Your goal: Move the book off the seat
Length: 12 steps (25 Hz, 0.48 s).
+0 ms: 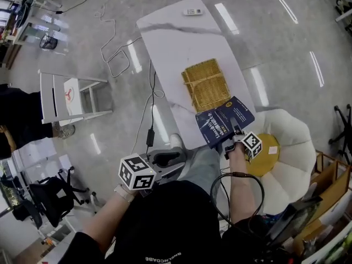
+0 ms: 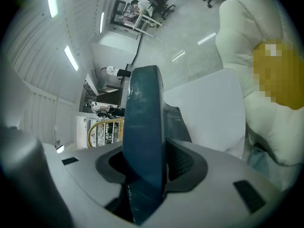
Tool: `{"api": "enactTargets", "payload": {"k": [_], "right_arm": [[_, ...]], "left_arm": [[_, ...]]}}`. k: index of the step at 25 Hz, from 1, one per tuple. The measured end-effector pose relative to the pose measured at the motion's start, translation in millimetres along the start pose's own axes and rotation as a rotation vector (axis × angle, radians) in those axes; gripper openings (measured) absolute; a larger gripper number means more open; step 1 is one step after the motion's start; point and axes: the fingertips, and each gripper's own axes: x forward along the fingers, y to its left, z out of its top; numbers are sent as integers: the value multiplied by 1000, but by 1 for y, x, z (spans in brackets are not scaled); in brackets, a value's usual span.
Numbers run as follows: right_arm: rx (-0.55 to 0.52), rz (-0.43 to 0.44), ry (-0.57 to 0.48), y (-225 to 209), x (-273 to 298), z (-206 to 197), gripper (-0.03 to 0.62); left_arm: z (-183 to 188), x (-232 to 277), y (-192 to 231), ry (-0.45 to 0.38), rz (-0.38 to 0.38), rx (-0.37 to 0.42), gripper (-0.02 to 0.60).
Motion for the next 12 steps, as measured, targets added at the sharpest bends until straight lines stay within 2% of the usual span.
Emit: {"api": "enactTargets", "payload": {"k": [5, 9, 12], "right_arm": [[12, -25, 2, -32, 28, 0, 183], [19, -36, -25, -54, 26, -4, 183], [42, -81, -38, -81, 20, -9, 183]], "left_arm": [[-8, 8, 12, -7, 22, -24, 166], [-16, 5, 13, 4, 32, -30, 166], [-26, 6, 12, 12, 30, -42, 166]]}}
